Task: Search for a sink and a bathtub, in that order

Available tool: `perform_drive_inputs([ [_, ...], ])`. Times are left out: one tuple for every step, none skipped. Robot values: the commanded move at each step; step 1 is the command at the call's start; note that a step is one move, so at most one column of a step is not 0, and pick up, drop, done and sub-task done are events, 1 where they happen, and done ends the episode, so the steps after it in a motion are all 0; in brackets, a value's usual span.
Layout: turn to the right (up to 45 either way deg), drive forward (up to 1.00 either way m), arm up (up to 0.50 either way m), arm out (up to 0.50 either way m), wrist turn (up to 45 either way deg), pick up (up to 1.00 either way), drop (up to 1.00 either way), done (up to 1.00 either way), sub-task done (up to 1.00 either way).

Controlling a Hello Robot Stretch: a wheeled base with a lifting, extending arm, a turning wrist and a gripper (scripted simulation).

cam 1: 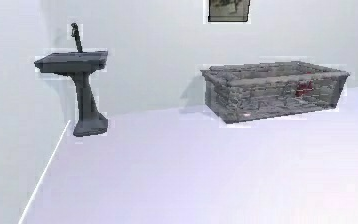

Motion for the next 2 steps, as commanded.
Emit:
perform_drive_inputs([
  [0.0,0.25,0.00,0.00,0.0,0.00,0.00,0.00,0.00],
  [-24.0,0.00,0.00,0.00,0.0,0.00,0.00,0.00,0.00],
])
